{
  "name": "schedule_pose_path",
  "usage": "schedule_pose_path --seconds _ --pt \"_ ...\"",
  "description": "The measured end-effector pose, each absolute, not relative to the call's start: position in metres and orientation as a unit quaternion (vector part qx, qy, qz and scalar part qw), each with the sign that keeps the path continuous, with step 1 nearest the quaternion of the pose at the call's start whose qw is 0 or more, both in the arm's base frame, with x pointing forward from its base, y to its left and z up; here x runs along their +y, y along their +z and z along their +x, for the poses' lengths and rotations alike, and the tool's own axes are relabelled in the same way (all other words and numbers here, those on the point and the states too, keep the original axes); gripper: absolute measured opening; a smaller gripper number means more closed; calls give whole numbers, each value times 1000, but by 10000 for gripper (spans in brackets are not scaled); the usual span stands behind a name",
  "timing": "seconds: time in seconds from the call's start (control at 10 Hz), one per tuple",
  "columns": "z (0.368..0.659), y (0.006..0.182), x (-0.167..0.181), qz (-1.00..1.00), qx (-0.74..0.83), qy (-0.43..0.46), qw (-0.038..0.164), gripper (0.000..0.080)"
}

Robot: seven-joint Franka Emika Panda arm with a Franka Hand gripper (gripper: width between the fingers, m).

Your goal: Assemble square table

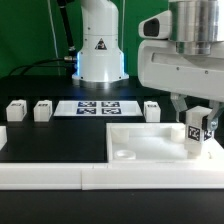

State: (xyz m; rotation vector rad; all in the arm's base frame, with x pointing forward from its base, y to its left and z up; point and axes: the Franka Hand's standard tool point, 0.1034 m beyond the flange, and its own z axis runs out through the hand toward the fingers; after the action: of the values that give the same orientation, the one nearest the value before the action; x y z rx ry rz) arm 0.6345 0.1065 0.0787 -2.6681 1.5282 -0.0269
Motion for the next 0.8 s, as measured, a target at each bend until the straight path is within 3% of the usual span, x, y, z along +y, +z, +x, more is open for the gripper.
schedule_pose_path --seconds 0.4,0.6,0.8 --pt "627 78 111 -715 698 -5 45 291" --pt "627 78 112 -756 653 -8 41 292" --pt "626 81 120 -827 561 -8 38 573"
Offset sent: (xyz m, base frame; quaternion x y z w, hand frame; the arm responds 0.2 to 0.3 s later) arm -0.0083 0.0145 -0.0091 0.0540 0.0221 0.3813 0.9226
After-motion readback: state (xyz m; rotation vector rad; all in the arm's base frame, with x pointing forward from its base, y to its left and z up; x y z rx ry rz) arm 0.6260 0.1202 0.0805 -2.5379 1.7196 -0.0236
